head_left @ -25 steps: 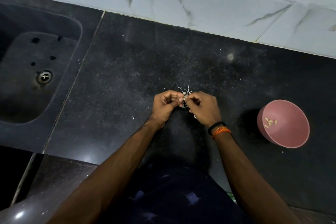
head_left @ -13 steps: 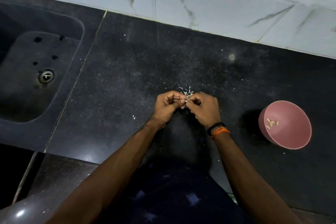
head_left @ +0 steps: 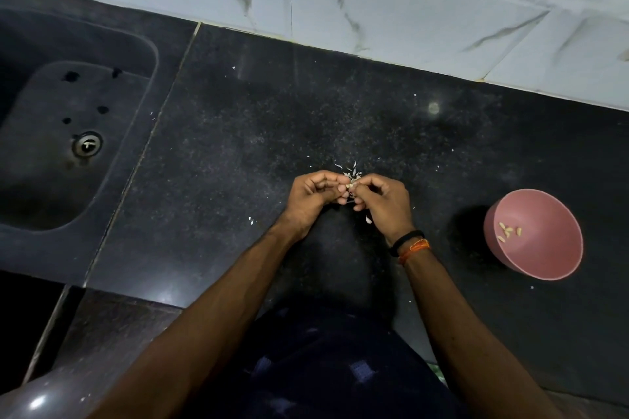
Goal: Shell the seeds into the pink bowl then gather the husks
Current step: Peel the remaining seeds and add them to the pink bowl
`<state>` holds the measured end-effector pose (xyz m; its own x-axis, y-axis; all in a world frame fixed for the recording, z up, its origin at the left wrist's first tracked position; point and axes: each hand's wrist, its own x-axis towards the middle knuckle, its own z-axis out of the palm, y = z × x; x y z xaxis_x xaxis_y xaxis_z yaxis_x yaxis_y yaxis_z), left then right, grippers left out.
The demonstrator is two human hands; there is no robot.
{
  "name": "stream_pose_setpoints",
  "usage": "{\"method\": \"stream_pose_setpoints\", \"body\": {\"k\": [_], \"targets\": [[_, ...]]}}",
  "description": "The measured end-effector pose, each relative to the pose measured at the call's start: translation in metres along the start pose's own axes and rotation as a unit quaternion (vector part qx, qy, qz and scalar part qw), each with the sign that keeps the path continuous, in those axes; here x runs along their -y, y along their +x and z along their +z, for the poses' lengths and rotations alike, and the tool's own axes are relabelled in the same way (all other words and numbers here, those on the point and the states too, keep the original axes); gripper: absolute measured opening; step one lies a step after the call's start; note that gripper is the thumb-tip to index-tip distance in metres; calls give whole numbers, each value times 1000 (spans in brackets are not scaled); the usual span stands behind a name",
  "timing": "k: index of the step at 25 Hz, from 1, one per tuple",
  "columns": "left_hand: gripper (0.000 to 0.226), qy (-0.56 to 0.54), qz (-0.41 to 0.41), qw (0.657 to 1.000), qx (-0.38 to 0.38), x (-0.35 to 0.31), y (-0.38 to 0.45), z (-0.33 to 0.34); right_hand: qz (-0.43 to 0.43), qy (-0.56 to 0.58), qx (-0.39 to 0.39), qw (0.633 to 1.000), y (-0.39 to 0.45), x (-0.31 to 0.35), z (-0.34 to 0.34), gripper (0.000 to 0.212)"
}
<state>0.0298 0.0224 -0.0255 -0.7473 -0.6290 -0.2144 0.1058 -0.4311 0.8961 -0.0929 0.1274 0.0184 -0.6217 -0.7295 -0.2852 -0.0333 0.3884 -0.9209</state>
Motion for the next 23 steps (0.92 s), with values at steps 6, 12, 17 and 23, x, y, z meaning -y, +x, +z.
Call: {"method": "stream_pose_setpoints", "body": {"k": [6,12,17,23], "targets": [[22,-3,-17,1000,15,-3,-1,0,-18,-55,3,998,0,0,-1,9],[19,-8,-29,1000,6,0,1,-5,-21,-67,-13,997,3,-3,-2,8],[27,-34,-36,999,-3,-4,0,0,-15,-76,-35,996,4,-5,-6,7],[34,-48,-47,997,-24,-6,1,0,-88,-295,-33,951,2,1,-19,12]]}}
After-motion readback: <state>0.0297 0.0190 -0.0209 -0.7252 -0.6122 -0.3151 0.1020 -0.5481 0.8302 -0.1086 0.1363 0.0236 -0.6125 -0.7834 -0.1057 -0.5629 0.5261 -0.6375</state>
